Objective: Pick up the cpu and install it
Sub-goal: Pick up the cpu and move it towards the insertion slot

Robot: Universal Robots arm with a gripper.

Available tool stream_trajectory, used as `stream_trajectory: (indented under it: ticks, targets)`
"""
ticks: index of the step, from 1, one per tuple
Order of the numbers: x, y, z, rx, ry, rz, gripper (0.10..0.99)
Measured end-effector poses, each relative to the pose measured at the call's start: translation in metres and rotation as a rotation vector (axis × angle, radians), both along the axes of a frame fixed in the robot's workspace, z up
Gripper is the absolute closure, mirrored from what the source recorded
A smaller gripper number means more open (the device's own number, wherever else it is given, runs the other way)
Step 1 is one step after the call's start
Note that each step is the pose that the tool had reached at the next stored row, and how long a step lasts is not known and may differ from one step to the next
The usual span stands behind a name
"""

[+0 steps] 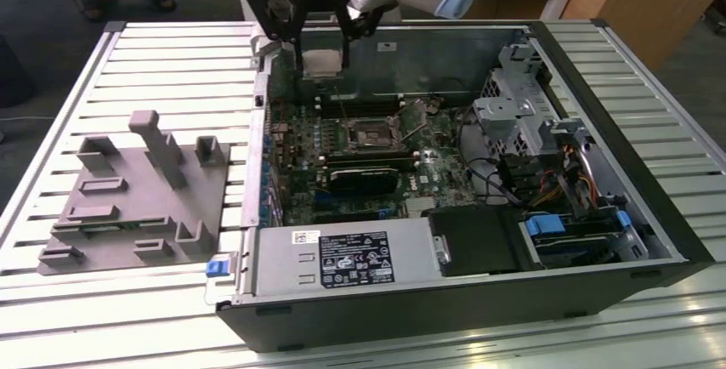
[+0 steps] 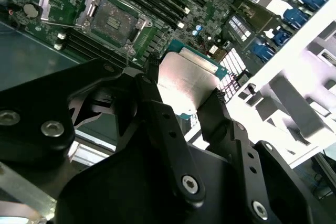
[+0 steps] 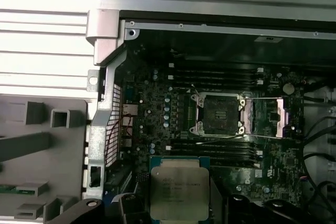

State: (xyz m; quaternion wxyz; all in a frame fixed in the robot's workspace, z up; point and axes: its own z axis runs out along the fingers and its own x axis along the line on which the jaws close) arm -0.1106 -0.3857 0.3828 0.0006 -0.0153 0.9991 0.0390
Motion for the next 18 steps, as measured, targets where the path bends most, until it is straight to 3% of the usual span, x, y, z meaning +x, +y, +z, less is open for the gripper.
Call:
stream_trajectory:
  ticks: [18]
  targets:
    - [0.0348, 0.0123, -0.0006, 0.002, 0.0, 0.01, 0.545]
